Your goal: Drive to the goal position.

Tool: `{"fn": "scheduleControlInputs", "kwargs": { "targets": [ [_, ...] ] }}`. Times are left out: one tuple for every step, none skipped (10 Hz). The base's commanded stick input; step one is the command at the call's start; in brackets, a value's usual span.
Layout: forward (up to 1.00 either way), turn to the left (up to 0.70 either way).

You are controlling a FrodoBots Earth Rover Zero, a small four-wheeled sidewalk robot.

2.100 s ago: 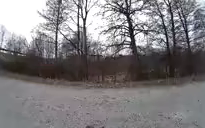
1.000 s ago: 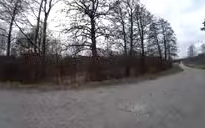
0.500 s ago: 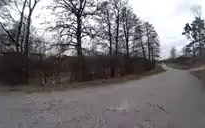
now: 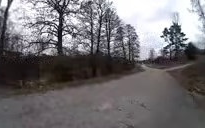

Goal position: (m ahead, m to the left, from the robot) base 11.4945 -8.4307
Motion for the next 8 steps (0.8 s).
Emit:
{"fn": "scheduleControlInputs", "kwargs": {
  "targets": [
    [0.0, -0.7],
    [0.0, -0.7],
    [0.0, -0.48],
    [0.0, 0.09],
    [0.0, 0.09],
    [0.0, 0.03],
    [0.0, 0.0],
    [0.0, 0.0]
  ]
}}
